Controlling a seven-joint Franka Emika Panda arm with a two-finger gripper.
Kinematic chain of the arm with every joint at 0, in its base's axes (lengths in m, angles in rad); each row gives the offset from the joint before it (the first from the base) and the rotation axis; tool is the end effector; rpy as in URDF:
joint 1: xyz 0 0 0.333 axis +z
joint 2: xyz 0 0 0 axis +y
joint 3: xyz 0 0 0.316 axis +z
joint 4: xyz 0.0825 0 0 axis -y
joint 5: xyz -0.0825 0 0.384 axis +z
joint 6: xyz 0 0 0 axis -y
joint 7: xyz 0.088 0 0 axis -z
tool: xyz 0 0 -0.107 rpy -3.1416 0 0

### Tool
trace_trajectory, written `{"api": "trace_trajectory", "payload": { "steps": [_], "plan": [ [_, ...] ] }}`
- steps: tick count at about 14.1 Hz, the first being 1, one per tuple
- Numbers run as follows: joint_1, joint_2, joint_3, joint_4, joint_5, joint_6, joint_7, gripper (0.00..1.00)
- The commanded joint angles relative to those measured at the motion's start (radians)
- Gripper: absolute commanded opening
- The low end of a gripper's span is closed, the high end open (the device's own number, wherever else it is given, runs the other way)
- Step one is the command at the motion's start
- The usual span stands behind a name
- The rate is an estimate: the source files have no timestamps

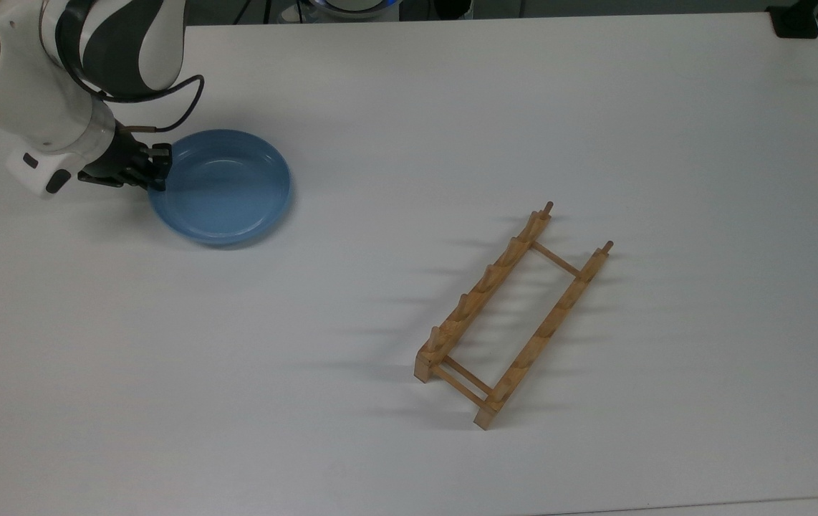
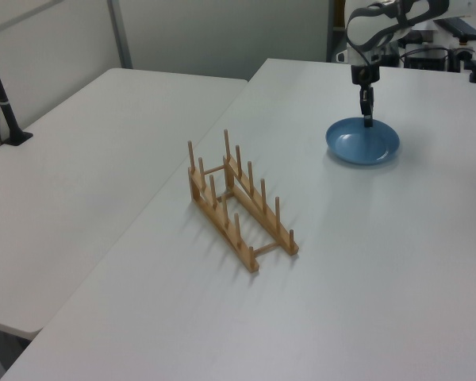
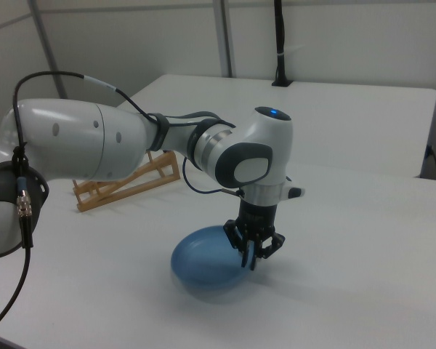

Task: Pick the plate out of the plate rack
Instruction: 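Lower the blue plate flat onto the table beside the rack, then open the gripper and lift it off the plate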

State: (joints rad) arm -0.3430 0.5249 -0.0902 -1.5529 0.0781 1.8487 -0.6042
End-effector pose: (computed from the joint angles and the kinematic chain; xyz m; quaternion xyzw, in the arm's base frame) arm 0.6112 -0.2673 0.3277 -0.9908 -0.0734 0.0917 0.0673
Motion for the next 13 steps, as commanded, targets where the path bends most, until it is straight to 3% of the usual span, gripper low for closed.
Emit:
{"api": "trace_trajectory", "payload": {
  "steps": [1,4,6,8,13],
  "plan": [
    [-0.004,-0.006,-0.005,-0.012,0.025,0.041,0.064,1.0],
    [0.001,-0.055,0.0,0.022,0.026,0.027,0.141,1.0],
    [0.01,-0.147,0.01,0.024,0.025,0.009,0.222,1.0],
    [0.051,-0.236,0.01,0.034,0.026,-0.06,0.331,1.0],
    [0.157,-0.35,0.01,0.109,0.018,-0.242,0.645,1.0]
  ]
}}
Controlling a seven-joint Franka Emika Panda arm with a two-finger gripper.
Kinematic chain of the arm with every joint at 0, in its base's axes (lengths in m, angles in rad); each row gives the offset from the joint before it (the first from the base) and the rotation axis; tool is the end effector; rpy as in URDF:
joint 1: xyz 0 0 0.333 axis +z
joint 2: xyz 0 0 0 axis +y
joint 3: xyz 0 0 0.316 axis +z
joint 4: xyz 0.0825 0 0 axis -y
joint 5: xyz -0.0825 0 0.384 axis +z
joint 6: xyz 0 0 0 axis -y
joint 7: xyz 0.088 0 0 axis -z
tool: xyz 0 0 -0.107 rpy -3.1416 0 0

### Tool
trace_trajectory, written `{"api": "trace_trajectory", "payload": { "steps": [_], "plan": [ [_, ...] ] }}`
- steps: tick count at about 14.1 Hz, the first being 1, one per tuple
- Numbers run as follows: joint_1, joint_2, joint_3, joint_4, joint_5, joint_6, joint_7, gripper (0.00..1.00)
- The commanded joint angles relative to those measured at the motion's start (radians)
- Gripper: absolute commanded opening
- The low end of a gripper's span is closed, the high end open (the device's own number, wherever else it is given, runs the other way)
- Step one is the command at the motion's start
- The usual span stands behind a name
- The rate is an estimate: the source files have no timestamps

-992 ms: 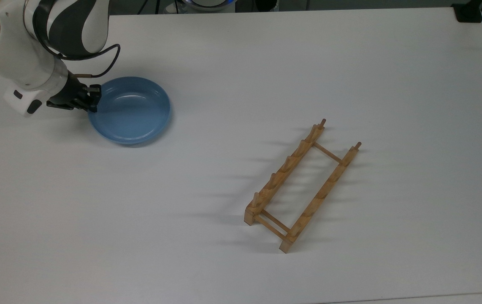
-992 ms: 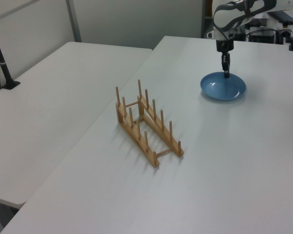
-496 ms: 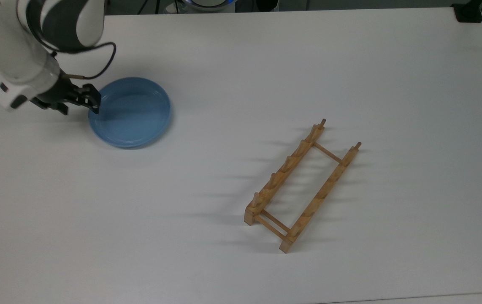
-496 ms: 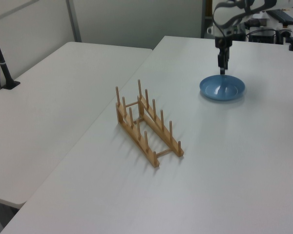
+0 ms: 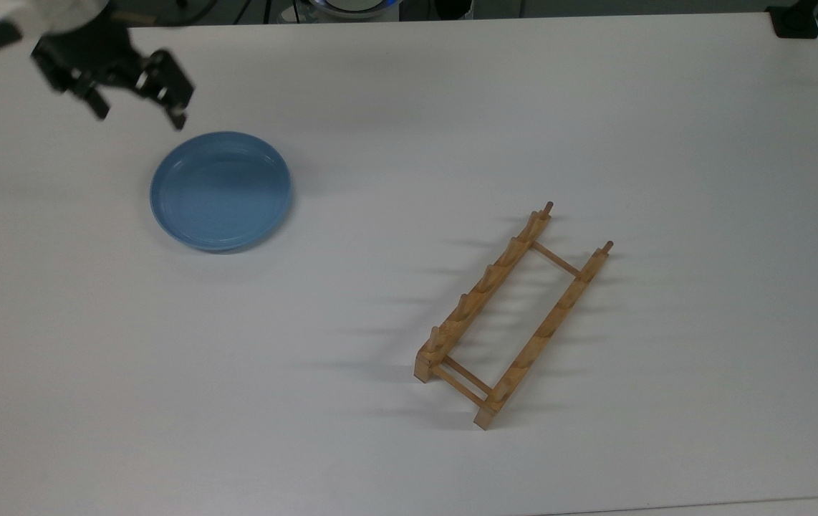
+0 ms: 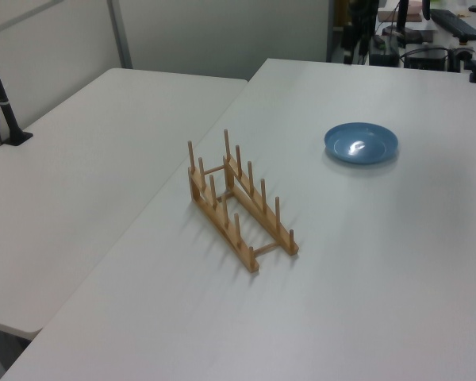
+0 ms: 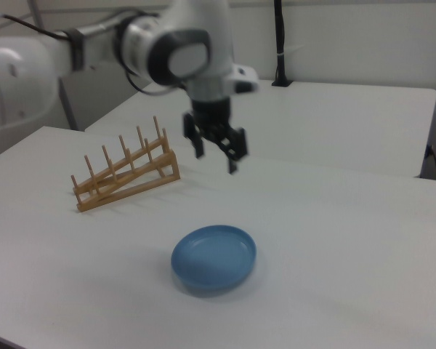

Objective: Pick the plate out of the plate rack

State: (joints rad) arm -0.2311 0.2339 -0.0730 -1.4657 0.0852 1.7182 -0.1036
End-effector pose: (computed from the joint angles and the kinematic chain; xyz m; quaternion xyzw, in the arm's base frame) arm 0.6095 -0.1778 0.5490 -0.9939 0.1048 -0.0162 0.0311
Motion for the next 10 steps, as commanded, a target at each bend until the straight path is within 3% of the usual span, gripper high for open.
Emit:
{"api": "trace_trajectory", "payload": {
  "steps": [1,7,10],
  "plan": [
    [0.062,-0.073,-0.007,0.036,0.01,-0.158,0.175,1.0],
    [0.215,-0.163,-0.011,0.041,-0.004,-0.284,0.375,1.0],
    [0.285,-0.177,-0.016,-0.007,-0.102,-0.191,0.361,1.0]
  ]
}}
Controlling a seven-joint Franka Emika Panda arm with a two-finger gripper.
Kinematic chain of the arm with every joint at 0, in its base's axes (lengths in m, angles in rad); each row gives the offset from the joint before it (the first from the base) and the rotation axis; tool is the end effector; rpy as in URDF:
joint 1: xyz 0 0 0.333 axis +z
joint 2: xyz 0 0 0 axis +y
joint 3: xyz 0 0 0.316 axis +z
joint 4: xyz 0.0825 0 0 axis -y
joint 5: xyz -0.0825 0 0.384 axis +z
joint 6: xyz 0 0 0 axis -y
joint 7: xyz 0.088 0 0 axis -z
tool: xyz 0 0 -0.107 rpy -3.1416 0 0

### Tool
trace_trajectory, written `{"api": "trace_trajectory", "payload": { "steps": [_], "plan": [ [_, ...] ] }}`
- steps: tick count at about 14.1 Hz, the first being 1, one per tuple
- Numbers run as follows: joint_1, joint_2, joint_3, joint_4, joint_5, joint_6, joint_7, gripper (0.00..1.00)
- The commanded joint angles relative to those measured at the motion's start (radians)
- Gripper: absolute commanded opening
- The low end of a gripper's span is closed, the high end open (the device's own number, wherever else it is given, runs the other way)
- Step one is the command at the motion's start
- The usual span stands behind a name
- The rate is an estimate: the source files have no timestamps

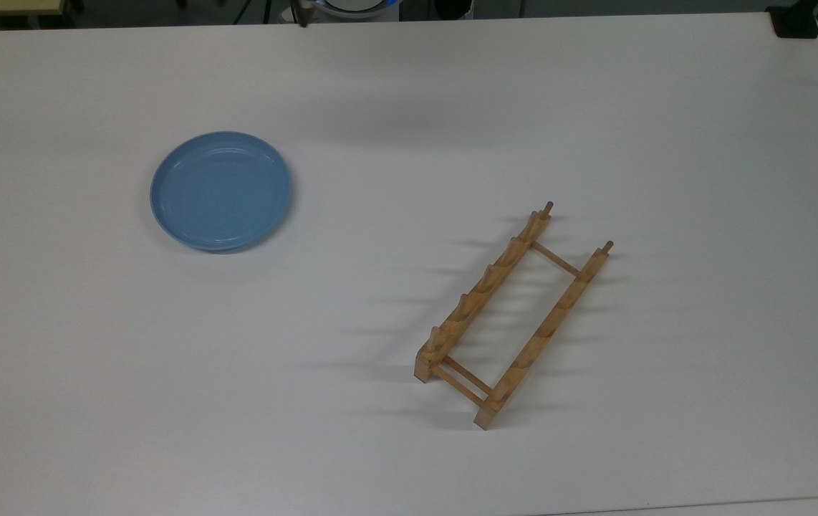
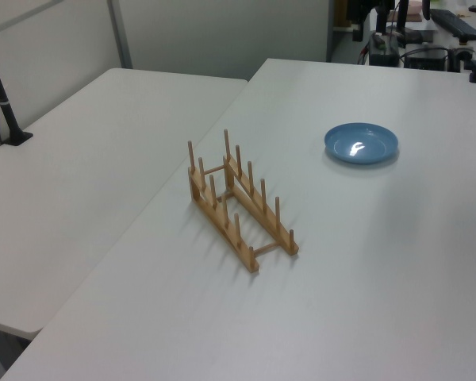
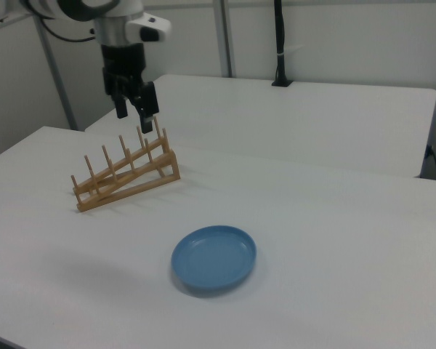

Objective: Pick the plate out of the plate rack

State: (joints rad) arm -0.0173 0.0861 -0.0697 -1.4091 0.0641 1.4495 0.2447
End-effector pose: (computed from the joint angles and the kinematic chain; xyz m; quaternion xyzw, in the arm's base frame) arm 0.5676 -0.0400 0.6414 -0.9861 0.1618 0.0250 0.0270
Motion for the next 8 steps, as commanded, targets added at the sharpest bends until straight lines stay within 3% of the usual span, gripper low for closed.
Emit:
{"api": "trace_trajectory", "payload": {
  "steps": [1,5,8],
  "plan": [
    [0.082,-0.057,-0.021,-0.127,-0.104,0.197,-0.013,1.0],
    [0.083,-0.075,-0.025,-0.166,-0.104,0.259,-0.177,1.0],
    [0.1,-0.089,-0.024,-0.174,-0.093,0.175,-0.255,1.0]
  ]
}}
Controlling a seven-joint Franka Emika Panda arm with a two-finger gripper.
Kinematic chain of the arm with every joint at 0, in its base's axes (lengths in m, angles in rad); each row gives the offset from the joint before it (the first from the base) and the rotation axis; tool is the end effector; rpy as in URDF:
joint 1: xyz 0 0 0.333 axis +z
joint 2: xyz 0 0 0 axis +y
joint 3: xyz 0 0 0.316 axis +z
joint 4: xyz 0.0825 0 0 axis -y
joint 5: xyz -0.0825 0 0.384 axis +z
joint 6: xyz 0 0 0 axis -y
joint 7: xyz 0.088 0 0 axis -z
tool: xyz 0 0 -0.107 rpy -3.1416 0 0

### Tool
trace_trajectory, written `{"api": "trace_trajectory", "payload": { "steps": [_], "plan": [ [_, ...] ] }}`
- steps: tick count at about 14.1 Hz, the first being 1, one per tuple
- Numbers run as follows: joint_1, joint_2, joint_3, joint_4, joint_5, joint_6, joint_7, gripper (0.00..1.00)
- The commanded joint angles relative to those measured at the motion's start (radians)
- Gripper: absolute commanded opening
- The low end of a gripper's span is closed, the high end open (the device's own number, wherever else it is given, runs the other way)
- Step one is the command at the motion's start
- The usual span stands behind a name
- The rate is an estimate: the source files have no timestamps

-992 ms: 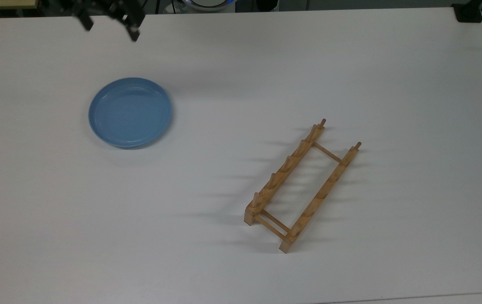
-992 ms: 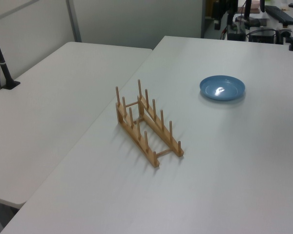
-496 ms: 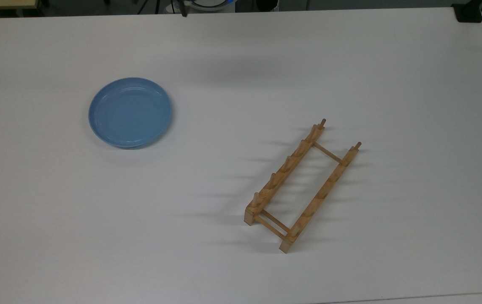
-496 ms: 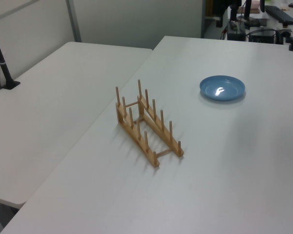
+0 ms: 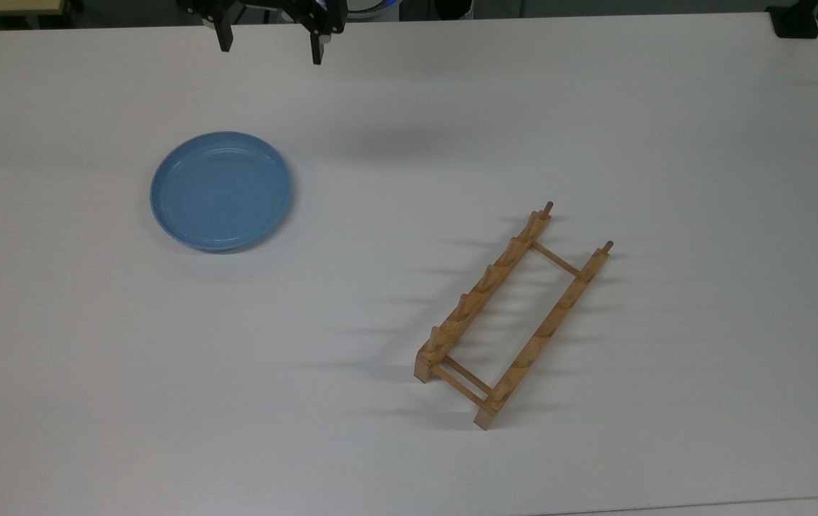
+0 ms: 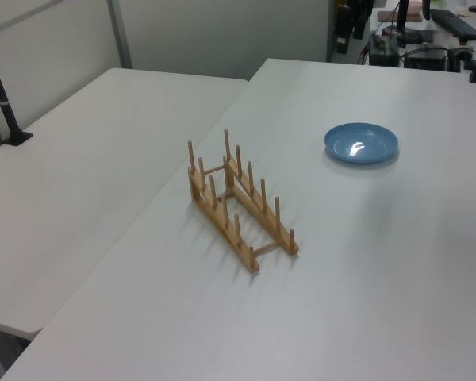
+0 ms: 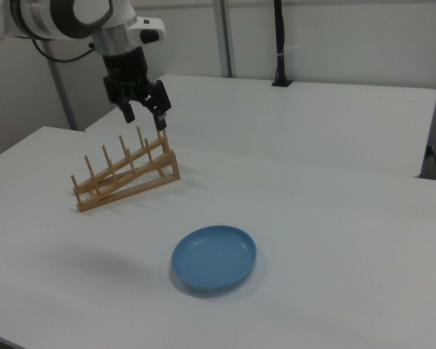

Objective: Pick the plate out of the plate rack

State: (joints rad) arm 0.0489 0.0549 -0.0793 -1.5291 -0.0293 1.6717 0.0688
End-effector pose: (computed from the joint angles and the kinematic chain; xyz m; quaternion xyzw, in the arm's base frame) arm 0.5814 -0.0192 0.6227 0.9977 -0.0485 0.0442 0.0160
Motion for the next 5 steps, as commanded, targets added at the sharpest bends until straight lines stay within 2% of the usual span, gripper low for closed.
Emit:
{"api": "trace_trajectory", "payload": {
  "steps": [1,5],
  "plan": [
    [0.034,-0.064,-0.016,-0.057,0.003,-0.062,-0.09,1.0],
    [0.028,-0.075,-0.019,-0.057,0.003,-0.075,-0.095,1.0]
  ]
}}
